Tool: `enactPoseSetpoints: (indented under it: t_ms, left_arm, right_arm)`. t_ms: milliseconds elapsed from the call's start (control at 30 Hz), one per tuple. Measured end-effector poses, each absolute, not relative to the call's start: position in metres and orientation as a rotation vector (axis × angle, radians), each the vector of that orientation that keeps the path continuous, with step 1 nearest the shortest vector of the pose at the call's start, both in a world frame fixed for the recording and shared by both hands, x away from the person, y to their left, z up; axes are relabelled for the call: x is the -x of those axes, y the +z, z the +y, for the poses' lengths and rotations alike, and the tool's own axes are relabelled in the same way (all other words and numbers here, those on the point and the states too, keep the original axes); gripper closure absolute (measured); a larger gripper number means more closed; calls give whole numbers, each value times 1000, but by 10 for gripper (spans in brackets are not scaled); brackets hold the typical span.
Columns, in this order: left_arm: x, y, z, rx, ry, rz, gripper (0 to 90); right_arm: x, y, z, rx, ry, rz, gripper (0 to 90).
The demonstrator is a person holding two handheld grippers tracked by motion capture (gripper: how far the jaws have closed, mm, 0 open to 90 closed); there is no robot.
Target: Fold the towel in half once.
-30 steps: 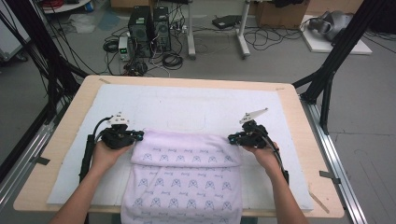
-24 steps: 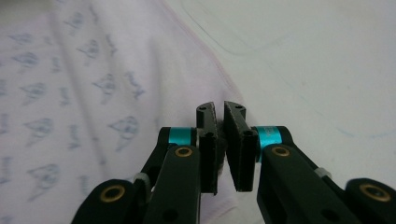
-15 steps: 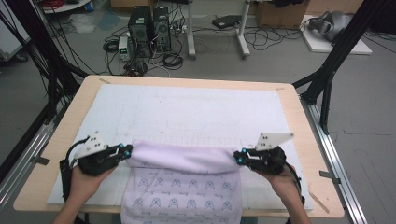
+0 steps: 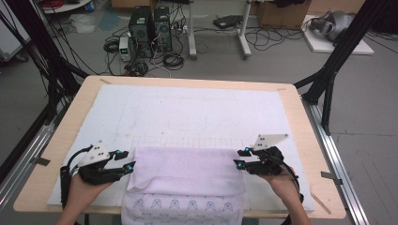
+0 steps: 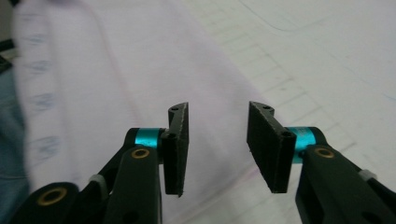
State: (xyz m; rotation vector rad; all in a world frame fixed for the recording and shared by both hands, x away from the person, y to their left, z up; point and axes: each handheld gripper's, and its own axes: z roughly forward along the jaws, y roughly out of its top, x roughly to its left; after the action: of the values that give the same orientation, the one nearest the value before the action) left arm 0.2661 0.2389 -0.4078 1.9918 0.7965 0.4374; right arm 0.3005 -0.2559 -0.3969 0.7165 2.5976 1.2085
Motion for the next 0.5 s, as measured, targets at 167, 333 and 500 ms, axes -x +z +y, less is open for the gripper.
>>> enactPoseSetpoints:
  t_ms: [167, 333, 500]
  left_arm:
    - [-297, -422, 234, -2026, 436, 853, 457]
    - [-313, -433, 234, -2060, 401, 911, 409]
    - [-320, -440, 229, -2102, 371, 923, 407]
  right_arm:
    - [-331, -416, -254, -795, 1121, 2654, 539]
    - [-348, -428, -257, -859, 1093, 2634, 453]
    - [-356, -436, -256, -890, 1105, 2654, 421]
